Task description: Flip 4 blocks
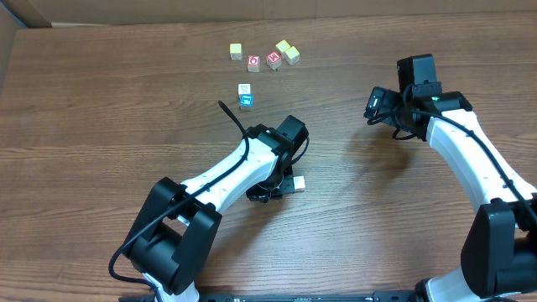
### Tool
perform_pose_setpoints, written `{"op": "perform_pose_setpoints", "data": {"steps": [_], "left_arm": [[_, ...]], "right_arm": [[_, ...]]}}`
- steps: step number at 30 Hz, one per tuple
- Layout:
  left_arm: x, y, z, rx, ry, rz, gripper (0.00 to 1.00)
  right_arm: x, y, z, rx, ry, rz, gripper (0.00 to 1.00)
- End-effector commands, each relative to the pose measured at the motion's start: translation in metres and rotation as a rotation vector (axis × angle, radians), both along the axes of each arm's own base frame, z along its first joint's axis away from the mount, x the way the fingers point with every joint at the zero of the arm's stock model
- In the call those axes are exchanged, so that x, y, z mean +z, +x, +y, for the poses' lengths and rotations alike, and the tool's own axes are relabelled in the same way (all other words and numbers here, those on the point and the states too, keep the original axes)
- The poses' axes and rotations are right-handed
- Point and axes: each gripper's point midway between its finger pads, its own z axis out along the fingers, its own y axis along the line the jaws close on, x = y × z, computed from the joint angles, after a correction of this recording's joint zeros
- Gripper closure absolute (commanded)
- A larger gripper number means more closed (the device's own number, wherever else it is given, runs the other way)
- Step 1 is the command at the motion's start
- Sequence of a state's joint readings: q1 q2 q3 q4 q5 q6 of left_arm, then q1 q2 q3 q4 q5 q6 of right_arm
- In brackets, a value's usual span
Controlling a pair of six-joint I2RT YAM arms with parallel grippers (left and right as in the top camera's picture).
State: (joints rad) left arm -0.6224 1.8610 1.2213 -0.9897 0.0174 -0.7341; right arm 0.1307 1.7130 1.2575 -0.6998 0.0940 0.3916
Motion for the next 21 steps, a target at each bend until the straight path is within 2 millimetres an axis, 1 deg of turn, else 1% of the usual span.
{"op": "perform_pose_setpoints", "data": {"steps": [1, 3, 6, 11, 12, 16, 21], "left_arm": [[0.005, -0.001, 0.001, 0.008, 0.005, -0.020, 0.96], [0.007, -0.002, -0.001, -0.011, -0.011, -0.008, 0.96], [0.017, -0.002, -0.001, -0.028, -0.009, -0.005, 0.96], [0.040, 0.013, -0.001, -0.039, -0.005, -0.081, 0.96], [0.044, 0.018, 0.005, -0.033, 0.014, -0.110, 0.96], [0.044, 0.025, 0.027, -0.008, 0.100, -0.139, 0.96], [0.040, 0.030, 0.041, 0.027, 0.121, -0.143, 0.96]], "right_arm": [[0.006, 0.003, -0.002, -0.003, -0.008, -0.019, 0.00], [0.006, 0.003, -0.002, -0.003, -0.008, -0.019, 0.00], [0.006, 0.003, -0.002, -0.003, -0.008, -0.019, 0.00], [0.006, 0.003, -0.002, -0.003, -0.008, -0.019, 0.00], [0.006, 0.003, -0.002, -0.003, -0.008, -0.019, 0.00], [0.006, 0.003, -0.002, -0.003, -0.008, -0.019, 0.00], [0.006, 0.003, -0.002, -0.003, -0.008, -0.019, 0.00]]}}
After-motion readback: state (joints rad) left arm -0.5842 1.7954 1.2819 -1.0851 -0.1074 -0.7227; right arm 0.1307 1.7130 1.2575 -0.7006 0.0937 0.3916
